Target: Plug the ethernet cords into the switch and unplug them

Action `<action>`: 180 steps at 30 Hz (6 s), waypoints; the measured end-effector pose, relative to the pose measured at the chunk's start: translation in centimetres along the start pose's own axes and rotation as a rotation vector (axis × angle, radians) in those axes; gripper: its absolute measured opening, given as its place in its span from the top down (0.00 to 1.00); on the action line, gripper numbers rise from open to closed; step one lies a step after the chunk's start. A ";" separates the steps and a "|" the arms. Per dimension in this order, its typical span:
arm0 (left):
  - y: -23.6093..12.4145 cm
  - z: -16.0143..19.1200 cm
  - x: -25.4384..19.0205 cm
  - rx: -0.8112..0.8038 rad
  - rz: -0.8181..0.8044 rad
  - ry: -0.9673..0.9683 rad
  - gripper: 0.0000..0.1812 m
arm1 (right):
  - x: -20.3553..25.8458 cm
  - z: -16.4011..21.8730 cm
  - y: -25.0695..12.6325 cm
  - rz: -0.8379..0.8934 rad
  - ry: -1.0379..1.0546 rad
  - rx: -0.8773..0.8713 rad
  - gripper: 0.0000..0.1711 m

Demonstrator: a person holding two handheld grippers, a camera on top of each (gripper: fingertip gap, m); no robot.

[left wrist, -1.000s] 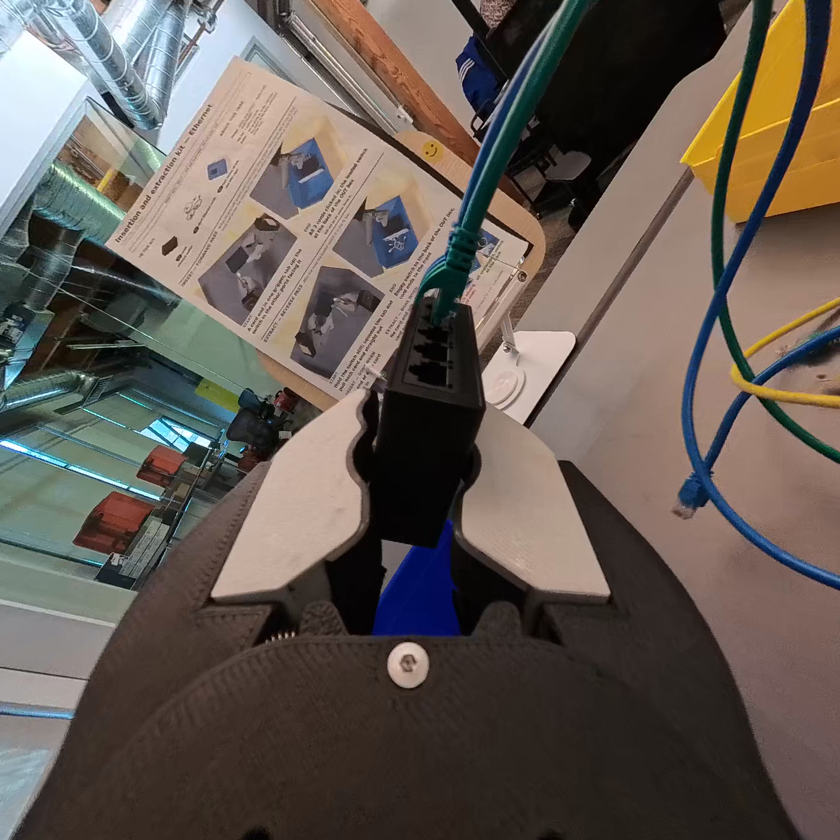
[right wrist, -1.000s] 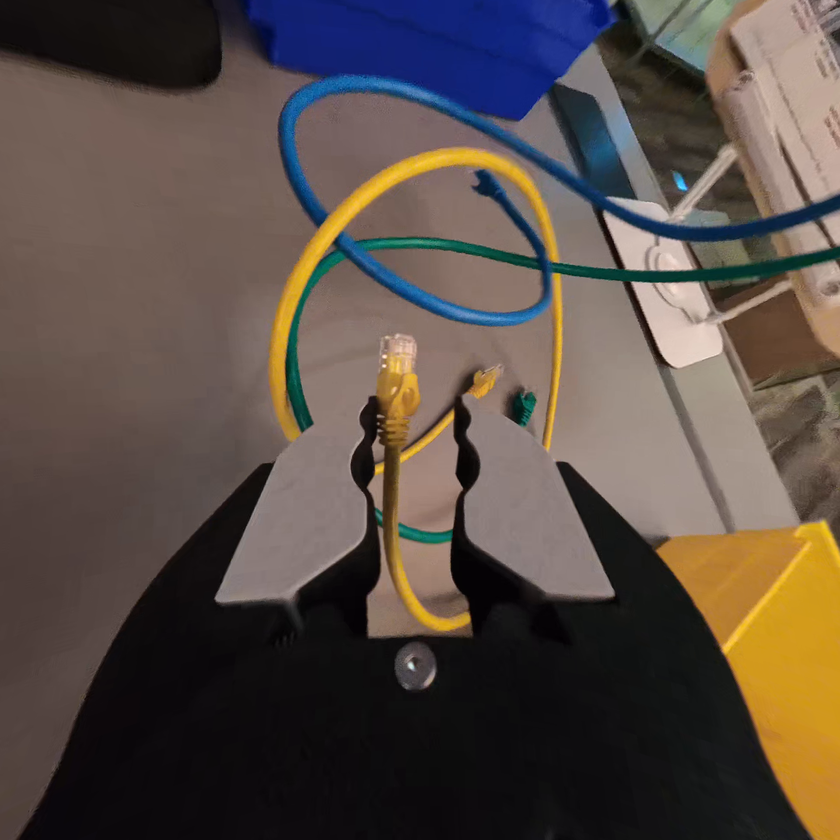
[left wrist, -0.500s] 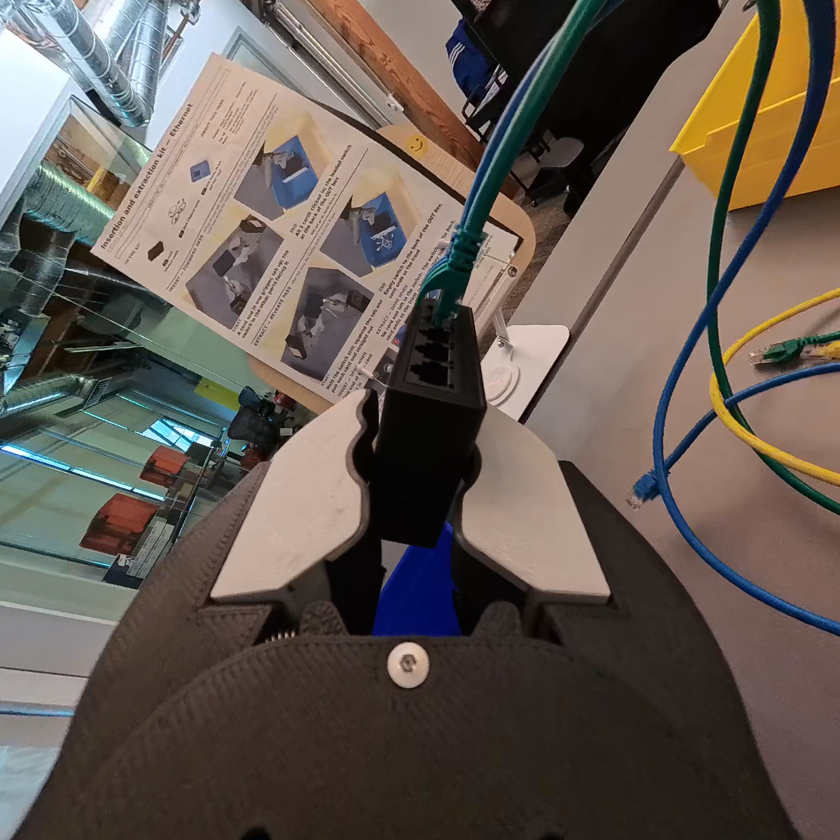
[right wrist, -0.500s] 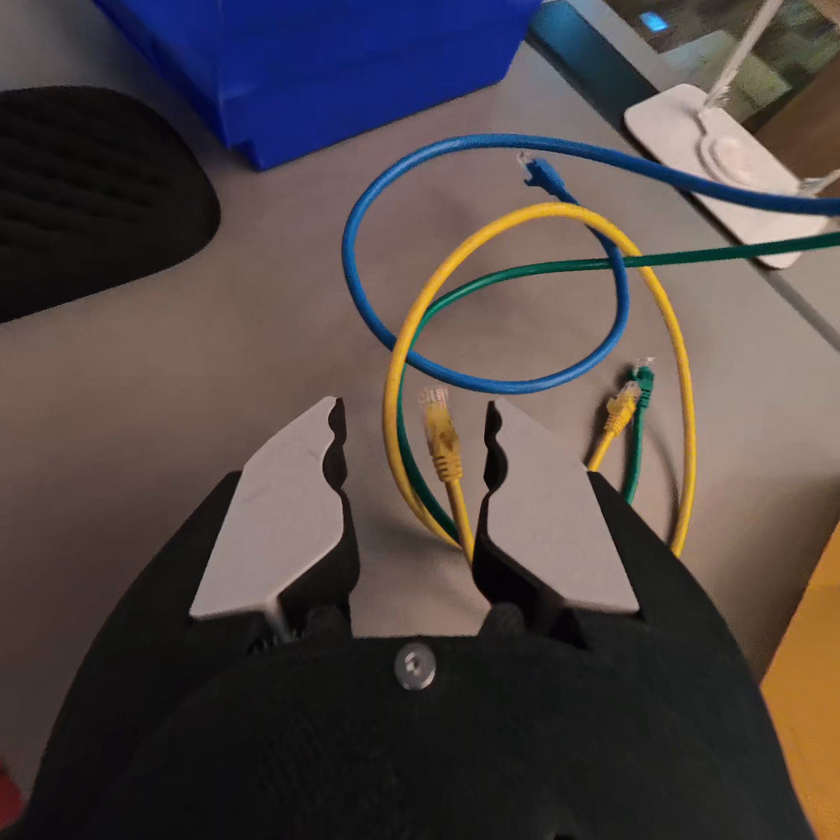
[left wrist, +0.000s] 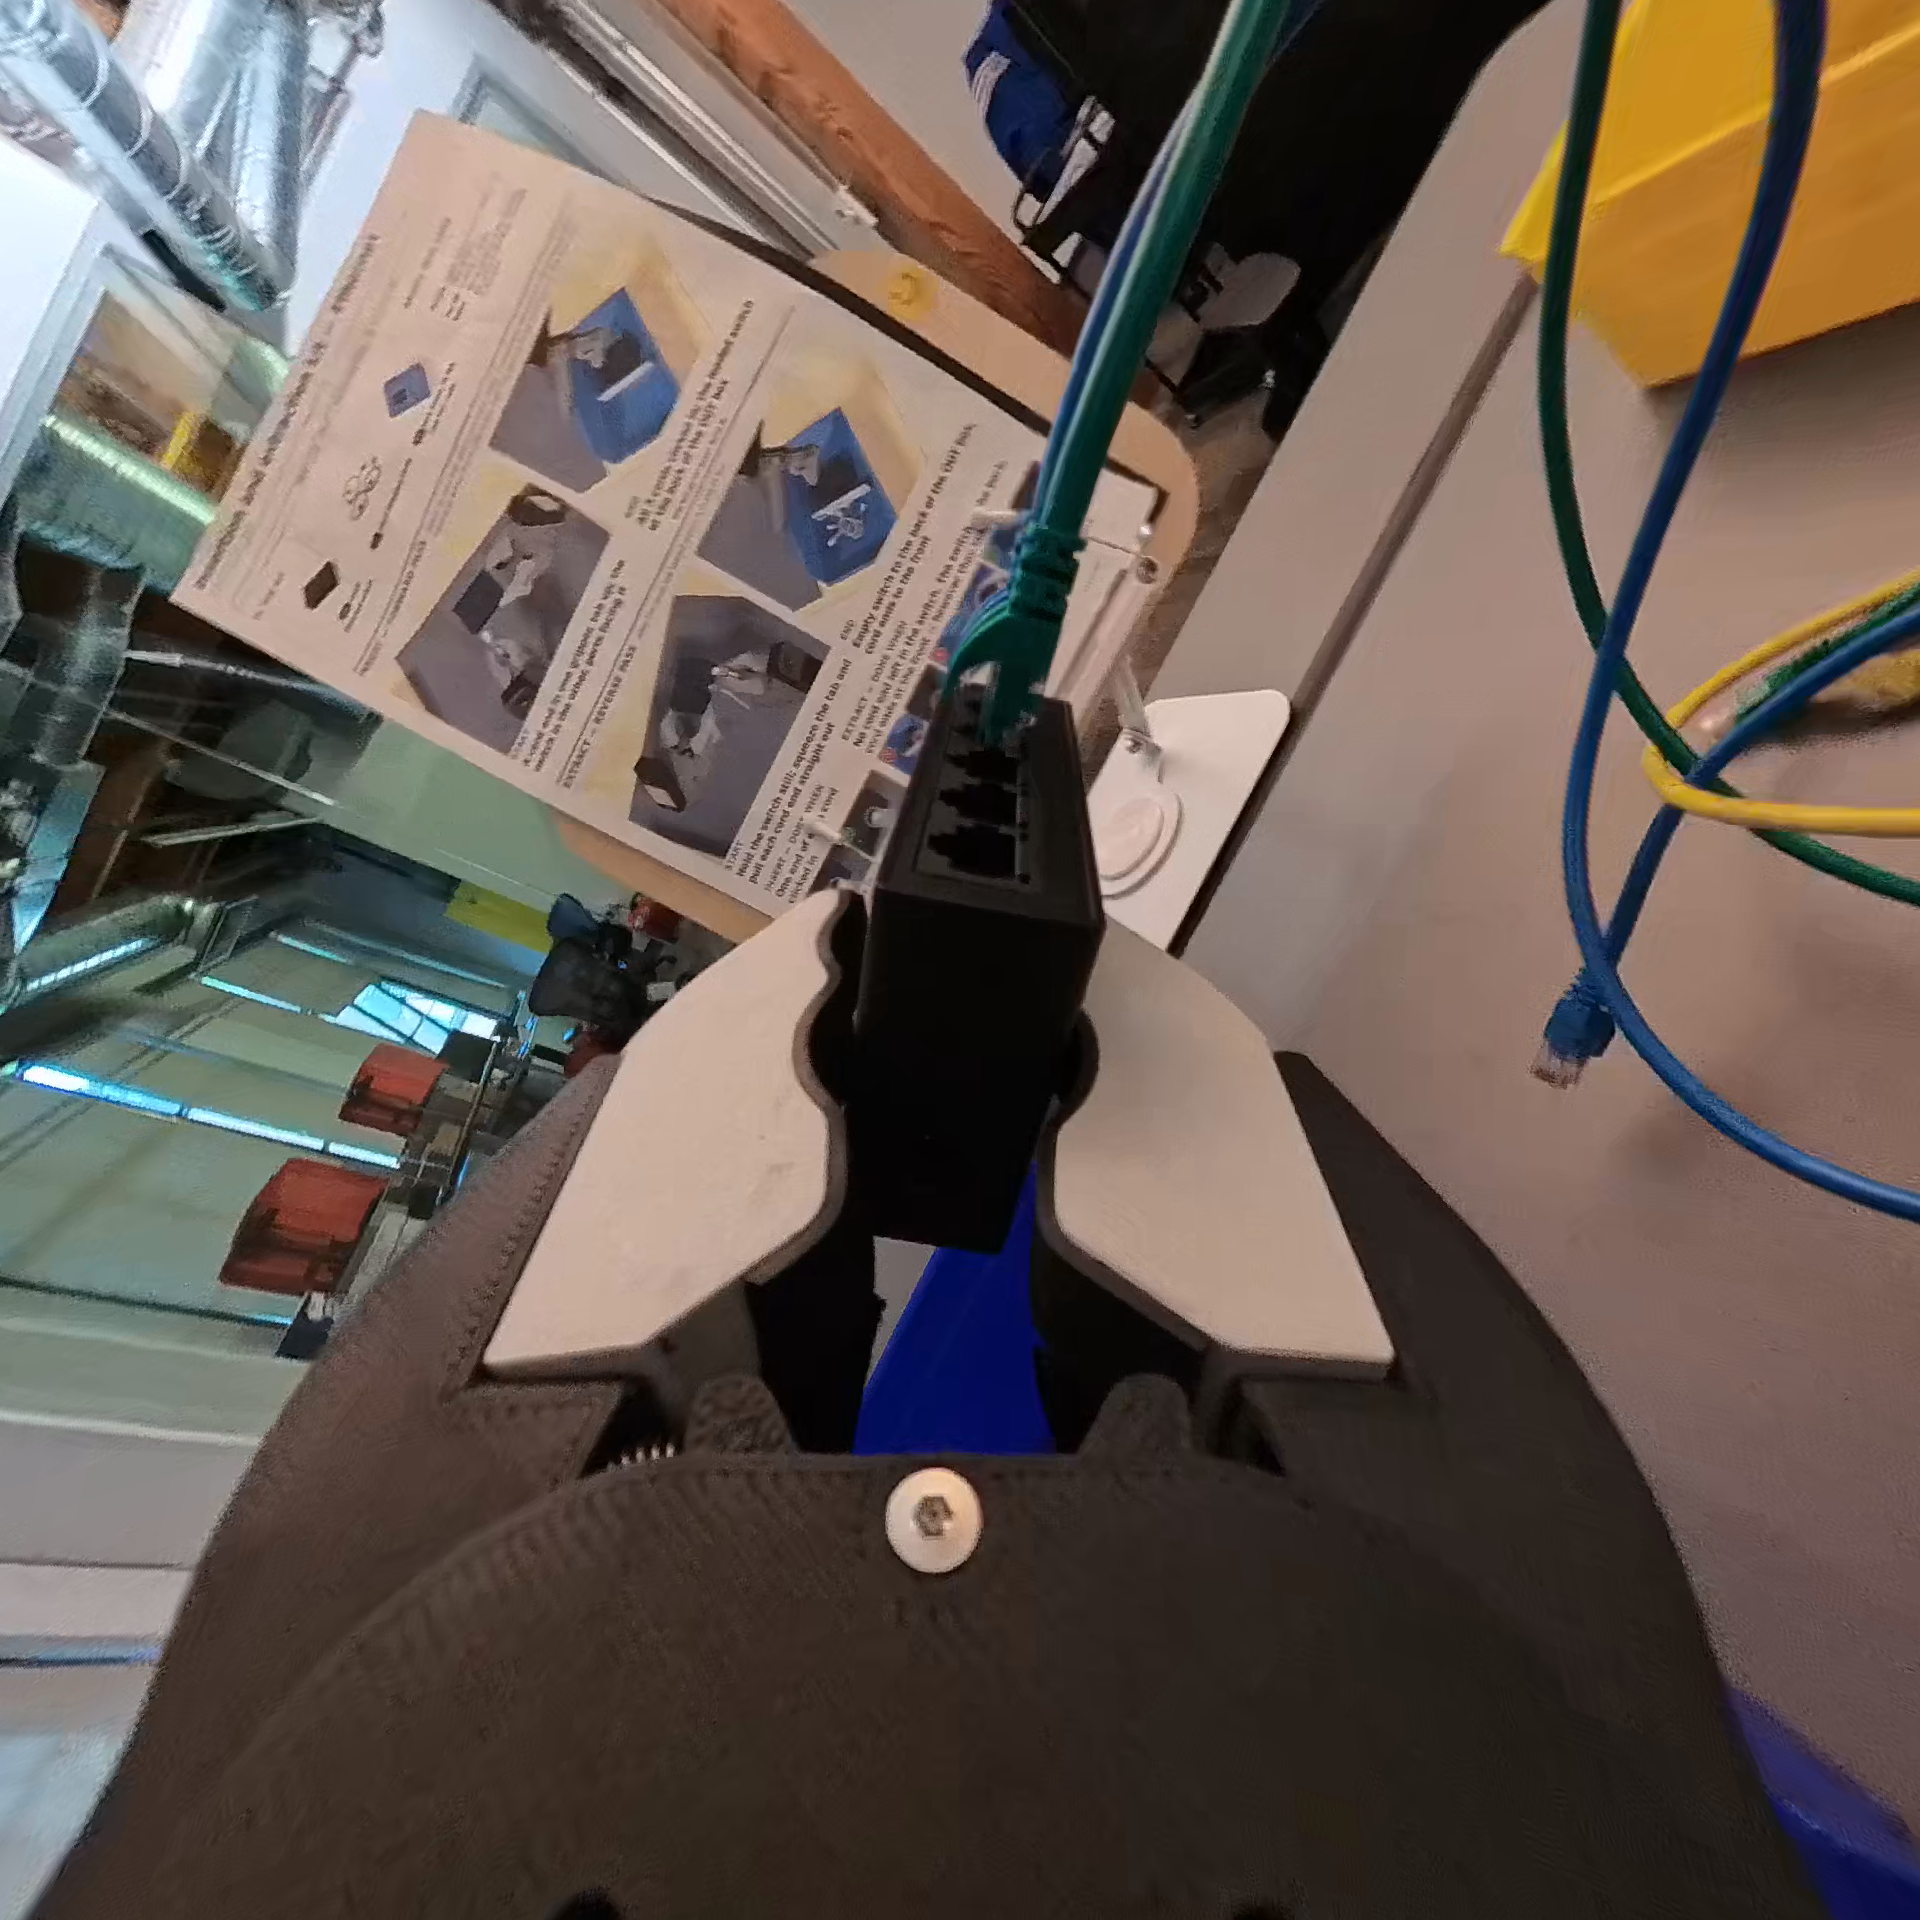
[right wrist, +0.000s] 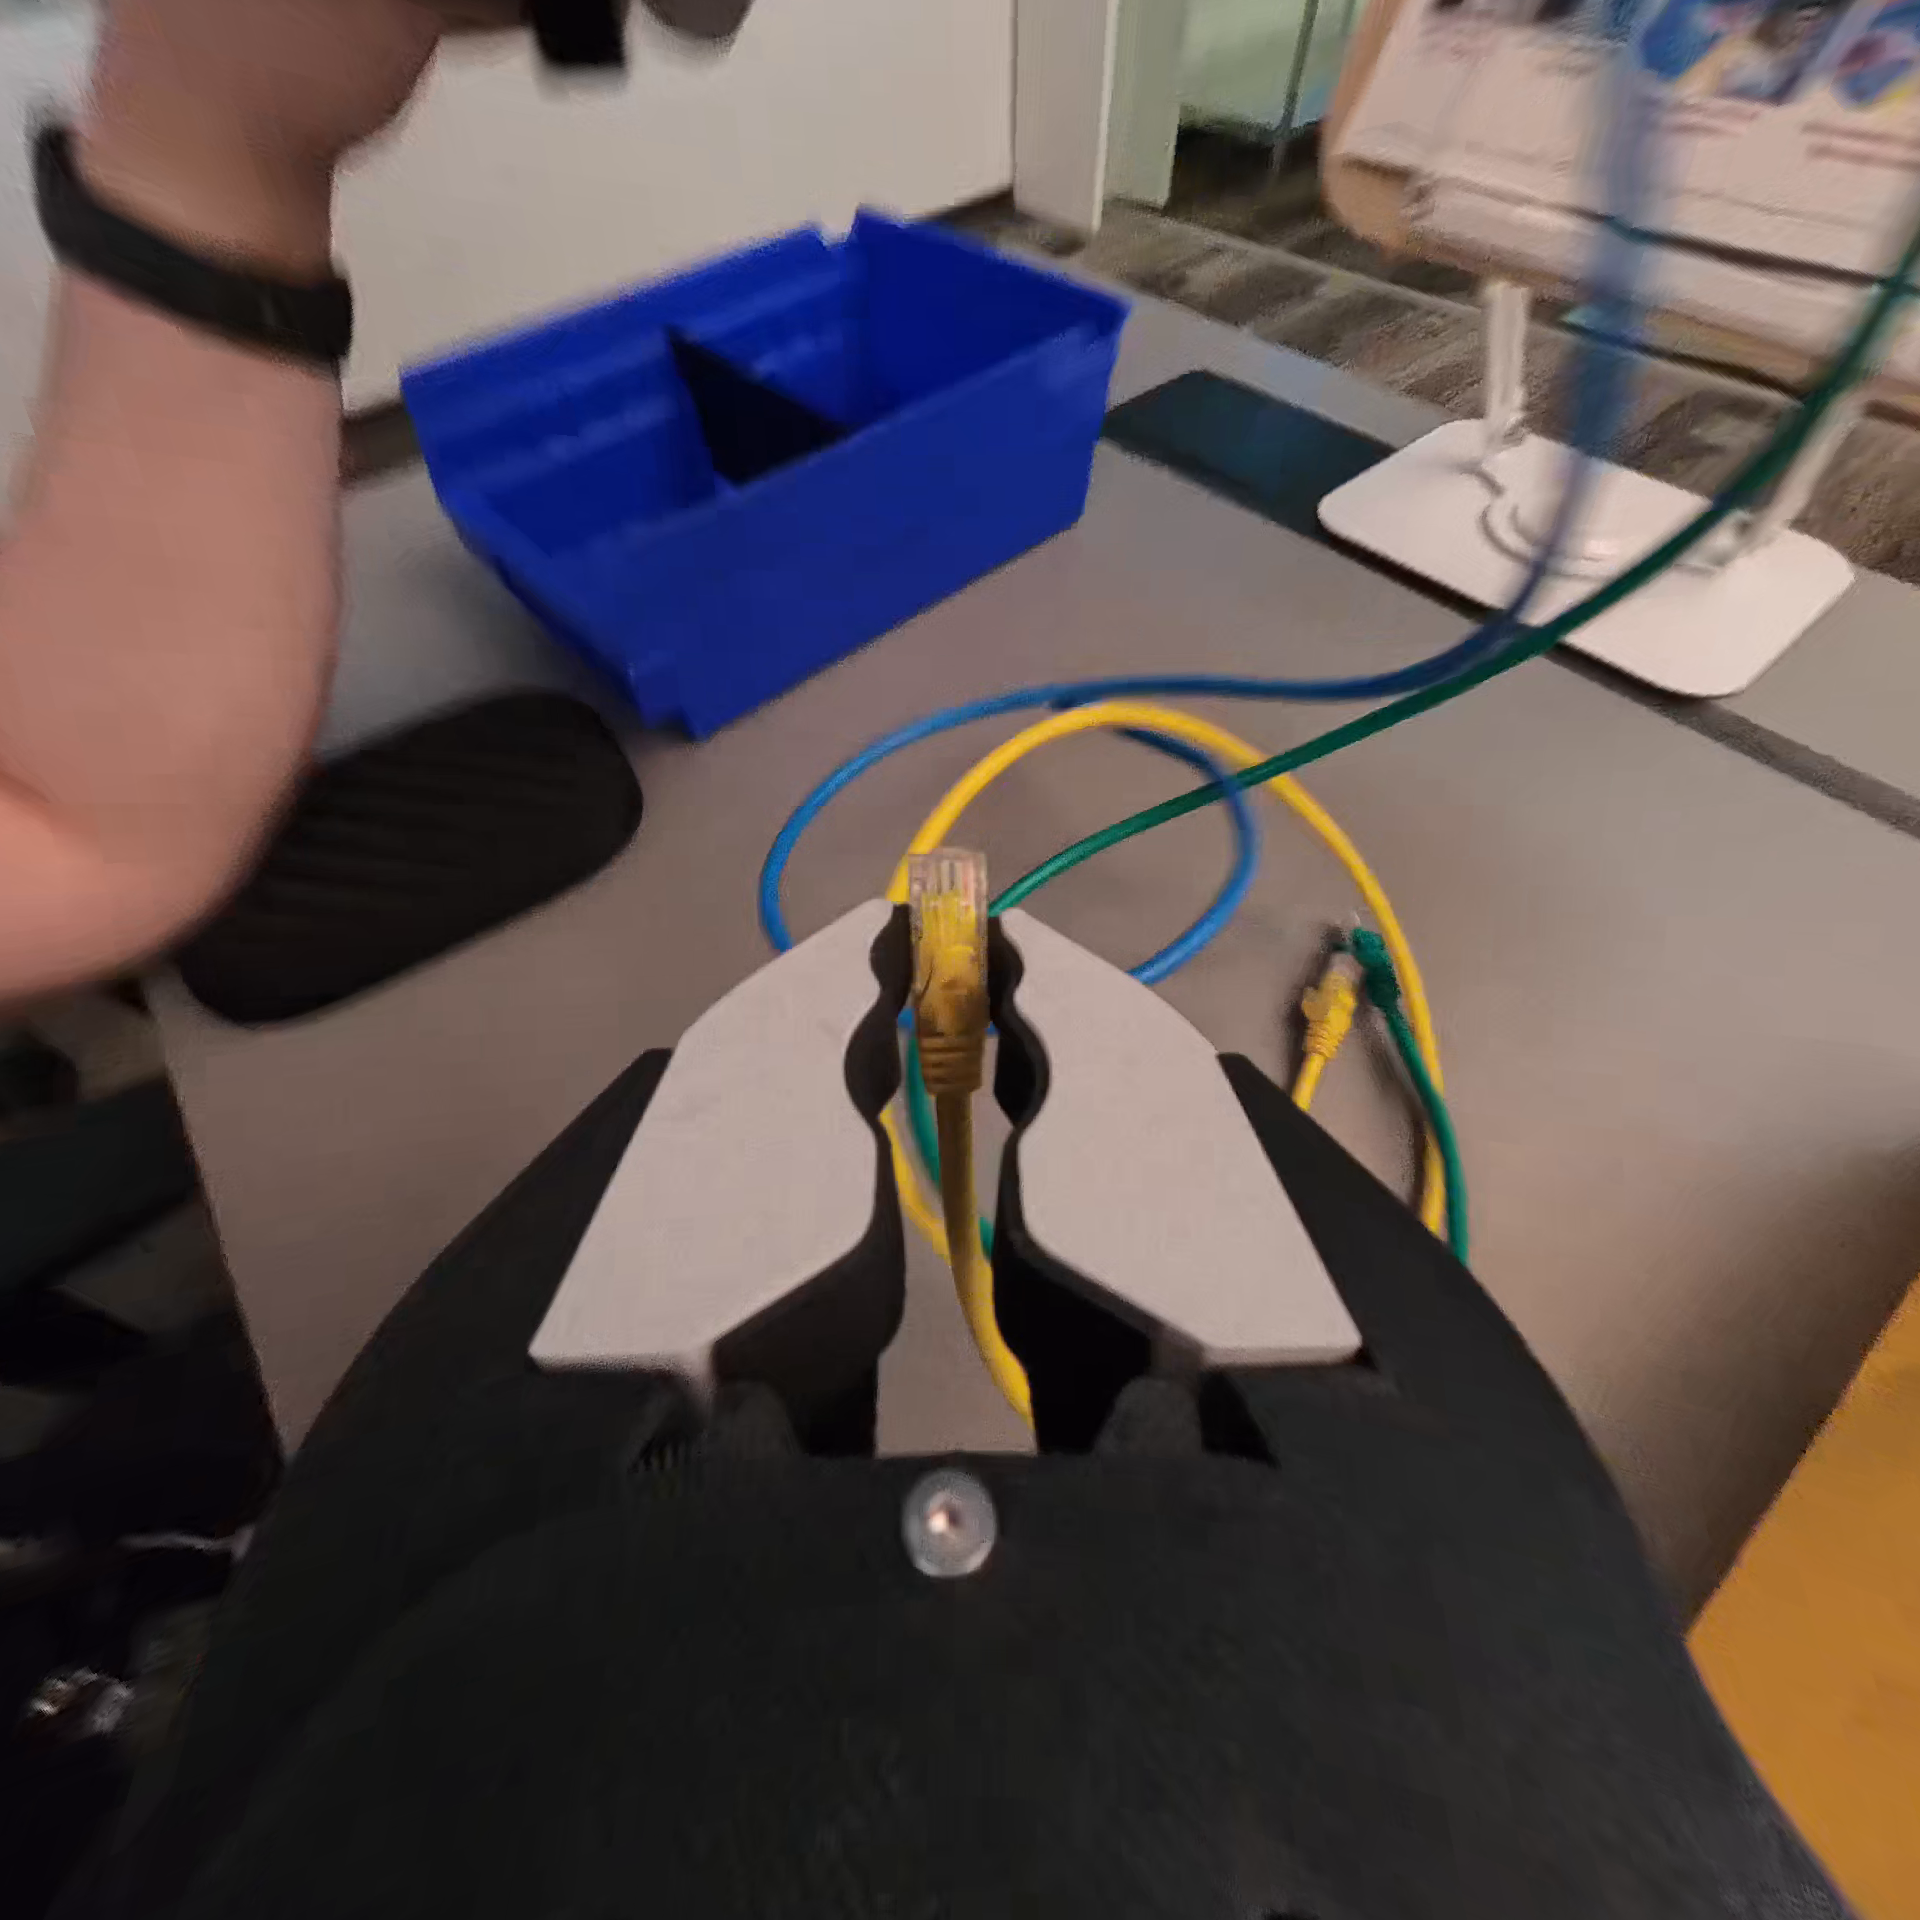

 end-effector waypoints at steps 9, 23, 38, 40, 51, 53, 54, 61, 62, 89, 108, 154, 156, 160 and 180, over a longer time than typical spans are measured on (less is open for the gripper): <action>0.3 0.7 -0.8 0.040 0.048 0.051 0.82 | -2.6 -0.2 -2.2 -0.003 0.048 -0.087 0.92; -0.1 -0.8 -1.0 0.017 0.035 0.055 0.82 | 5.9 6.9 7.6 0.030 -0.256 0.230 0.82; -0.5 0.1 -0.6 0.020 0.045 0.040 0.82 | 2.1 2.3 4.2 -0.078 0.018 0.015 0.96; -0.7 0.2 -0.6 0.017 0.060 0.044 0.82 | 0.6 1.2 2.3 -0.114 0.090 -0.065 0.96; -0.9 2.5 0.4 0.086 0.044 0.006 0.82 | -4.6 0.9 -4.6 -0.188 0.254 -0.278 0.96; -1.2 3.0 0.9 0.096 0.033 -0.012 0.82 | -5.2 0.9 -5.5 -0.175 0.248 -0.303 0.96; -1.3 3.2 1.1 0.097 0.024 -0.020 0.82 | -5.4 0.8 -5.9 -0.169 0.239 -0.314 0.96; -2.4 3.9 2.3 0.086 -0.016 -0.060 0.82 | -6.8 -0.5 -8.4 -0.104 0.166 -0.356 0.96; -2.5 3.9 2.4 0.082 -0.022 -0.064 0.82 | -6.8 -0.8 -8.6 -0.103 0.158 -0.366 0.96; -2.8 -2.1 0.4 -0.148 0.085 -0.116 0.82 | -6.8 0.8 4.6 -0.156 0.082 0.029 0.82; -3.4 -1.1 1.3 -0.148 0.076 -0.154 0.82 | -12.0 -8.6 4.9 0.332 -0.454 0.106 0.96; -6.8 0.2 4.6 -0.187 -0.091 -0.228 0.82 | -12.9 -27.3 -6.1 1.252 -1.074 0.365 0.96; -6.8 0.4 4.7 -0.181 -0.094 -0.228 0.82 | -13.1 -26.2 -6.1 1.222 -1.070 0.424 0.96; -6.7 0.8 4.5 -0.147 -0.074 -0.220 0.82 | -13.4 -23.4 -6.1 1.124 -0.995 0.538 0.96; -8.2 1.8 2.7 -0.218 0.034 -0.047 0.82 | -2.1 -2.5 0.5 0.101 -0.577 0.671 0.94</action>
Point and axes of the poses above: each gripper's, where its closed fingertips meet, y out along the fingers, z out of its underside, x = y × z across the jaws, the point moved 4 cm from there along -y, back along the fingers, and after that the axes turned 8 degrees about z, right-handed, at the moved point
